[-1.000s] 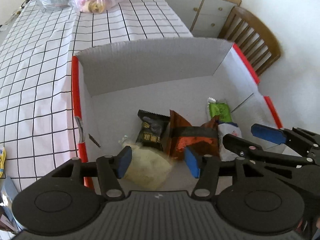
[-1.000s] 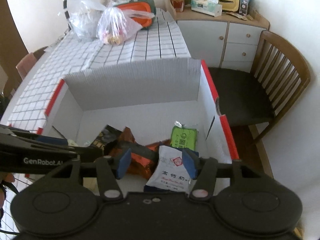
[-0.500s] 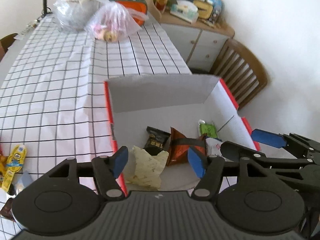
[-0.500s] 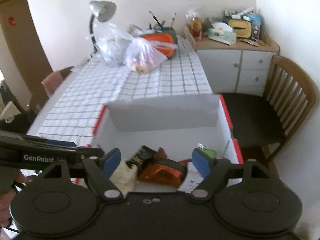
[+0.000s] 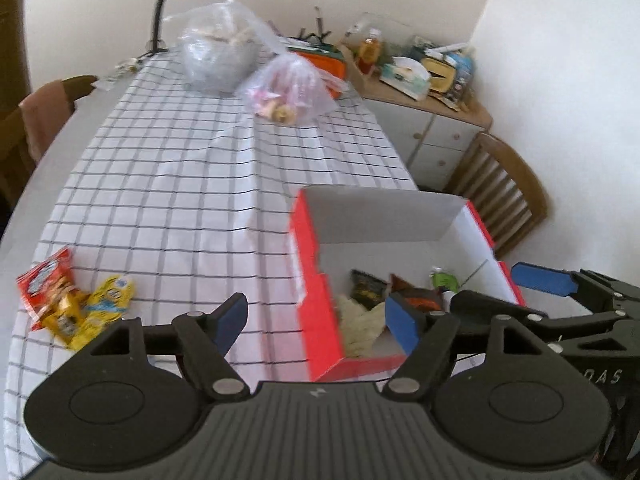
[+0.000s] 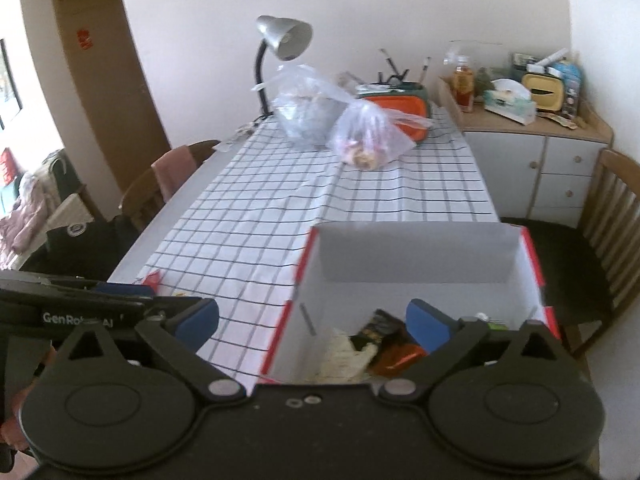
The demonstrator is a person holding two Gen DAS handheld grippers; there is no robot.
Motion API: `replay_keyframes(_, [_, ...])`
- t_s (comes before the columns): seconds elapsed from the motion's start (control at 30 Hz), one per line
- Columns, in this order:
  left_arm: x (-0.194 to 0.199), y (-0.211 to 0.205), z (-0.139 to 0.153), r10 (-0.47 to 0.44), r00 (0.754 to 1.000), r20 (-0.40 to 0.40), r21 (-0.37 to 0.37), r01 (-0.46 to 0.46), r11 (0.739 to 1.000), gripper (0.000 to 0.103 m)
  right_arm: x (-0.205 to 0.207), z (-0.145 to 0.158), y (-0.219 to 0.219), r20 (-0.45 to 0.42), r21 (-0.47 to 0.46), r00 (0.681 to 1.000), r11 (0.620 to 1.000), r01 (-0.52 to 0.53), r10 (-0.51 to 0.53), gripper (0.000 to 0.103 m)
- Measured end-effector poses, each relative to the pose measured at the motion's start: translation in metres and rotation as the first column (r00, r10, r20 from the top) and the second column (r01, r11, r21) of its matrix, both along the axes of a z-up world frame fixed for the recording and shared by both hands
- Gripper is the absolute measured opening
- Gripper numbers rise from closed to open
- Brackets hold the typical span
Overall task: Organize snacks
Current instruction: 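Move both tools back toward the remaining snack pile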
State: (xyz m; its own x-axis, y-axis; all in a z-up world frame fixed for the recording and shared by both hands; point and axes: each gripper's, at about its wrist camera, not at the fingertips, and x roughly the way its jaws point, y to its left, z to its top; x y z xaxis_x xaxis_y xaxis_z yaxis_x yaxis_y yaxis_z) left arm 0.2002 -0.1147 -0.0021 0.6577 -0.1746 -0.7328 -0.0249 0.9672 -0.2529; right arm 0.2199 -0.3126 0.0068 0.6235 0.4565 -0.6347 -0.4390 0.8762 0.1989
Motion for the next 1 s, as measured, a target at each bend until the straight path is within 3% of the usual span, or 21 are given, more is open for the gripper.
replay_keyframes(0.13, [-0.017,0.023,-0.005,0.04,0.999,-0.001,-0.004,-0.04,0.999,0.082,-0.003,-0.003,0.023,-0.007,-0.002,0.999,0.999,-0.049,0.049,0.103])
replay_keyframes(0.37, [-0.04,0.072,-0.023,0.13,0.991,-0.04,-0.018,-0.131,0.991,0.083,-0.005,-0.026,0.073,-0.056,-0.032,0.991,0.992,-0.123,0.121,0.103])
replay_keyframes(0.73, [-0.061,0.147,-0.074,0.258,0.951,-0.172,0.019,-0.259,0.966,0.083,0.0,-0.07,0.151,-0.138,-0.086,0.967,0.97,-0.228,0.215,0.103])
replay_keyframes(1.0, [-0.067,0.172,-0.109,0.281,0.932,-0.229,0.031,-0.282,0.959,0.083,0.004,-0.098,0.197,-0.192,-0.114,0.944,0.949,-0.293,0.269,0.103])
